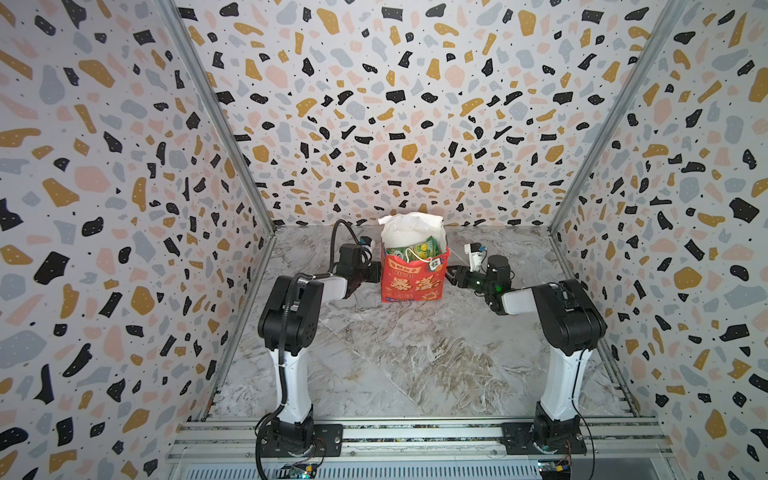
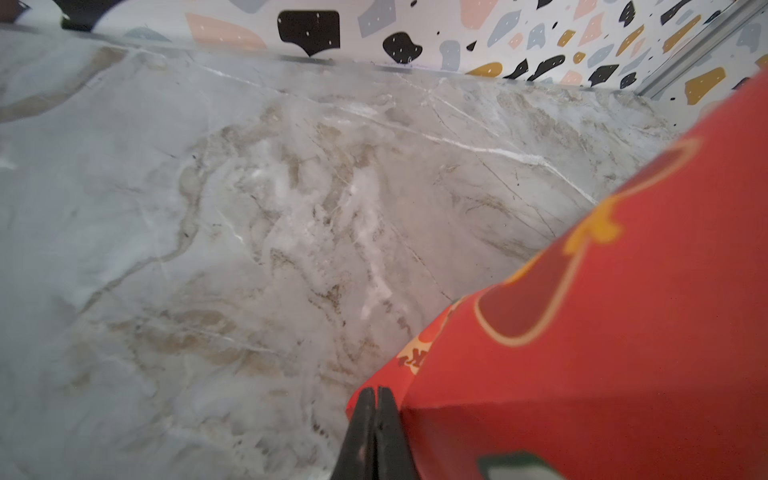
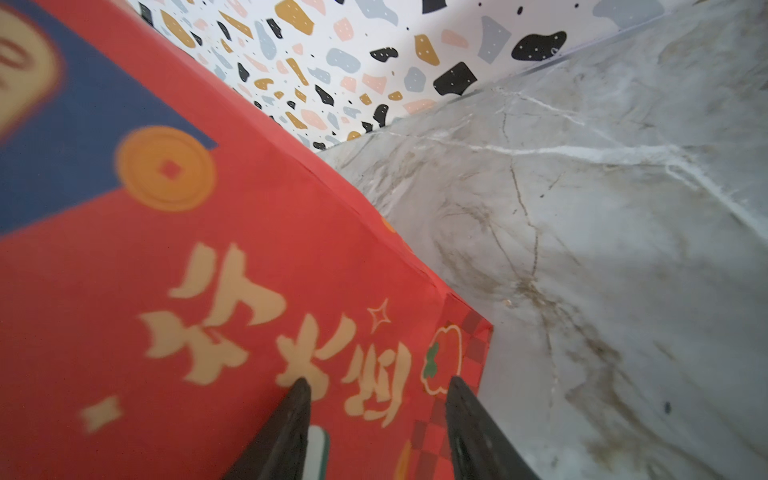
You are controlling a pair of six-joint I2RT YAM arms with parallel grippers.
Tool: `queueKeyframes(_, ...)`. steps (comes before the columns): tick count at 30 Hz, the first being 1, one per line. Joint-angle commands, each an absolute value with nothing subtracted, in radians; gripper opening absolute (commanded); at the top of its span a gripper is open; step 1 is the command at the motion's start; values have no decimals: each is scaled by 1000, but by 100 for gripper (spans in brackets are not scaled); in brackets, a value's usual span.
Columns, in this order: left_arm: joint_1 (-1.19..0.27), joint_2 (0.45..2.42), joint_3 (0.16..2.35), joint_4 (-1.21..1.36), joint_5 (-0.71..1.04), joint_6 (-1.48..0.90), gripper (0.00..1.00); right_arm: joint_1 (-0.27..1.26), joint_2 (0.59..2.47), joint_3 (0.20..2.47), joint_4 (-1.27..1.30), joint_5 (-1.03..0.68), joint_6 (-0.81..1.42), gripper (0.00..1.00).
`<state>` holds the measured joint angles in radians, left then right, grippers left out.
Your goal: Take the snacks out of the paper bag
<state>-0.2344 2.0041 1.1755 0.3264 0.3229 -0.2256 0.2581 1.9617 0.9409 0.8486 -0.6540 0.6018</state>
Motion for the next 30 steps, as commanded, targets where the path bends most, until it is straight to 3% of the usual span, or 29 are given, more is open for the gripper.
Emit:
queueKeyframes(1, -178, 1907, 1167, 411, 308, -276, 0, 270, 1859, 923, 897, -638, 623, 57)
queueKeyframes(6, -110, 1745, 1215, 369, 266, -250, 3, 230, 1735, 921, 753, -598, 617, 59)
queueKeyframes(8, -88, 1705, 1263, 370, 323, -227, 15, 231, 1650, 888, 725, -567, 563, 61)
queueKeyframes(9, -85, 1698, 1306, 346, 350, -207, 26, 238, 1600, 873, 684, -535, 523, 61)
queueKeyframes(13, -97, 1782, 1600, 46, 479, 1, 43, 286, 1419, 769, 618, -360, 404, 65)
queueKeyframes(17, -142, 1917, 1878, -258, 501, 267, 55, 342, 1311, 620, 720, -303, 361, 66)
queueKeyframes(25, -186, 2187, 2329, -633, 548, 551, 63, 412, 1216, 456, 879, -252, 292, 67)
queueKeyframes(30, -235, 2224, 2359, -677, 489, 633, 66, 414, 1225, 448, 907, -258, 293, 67)
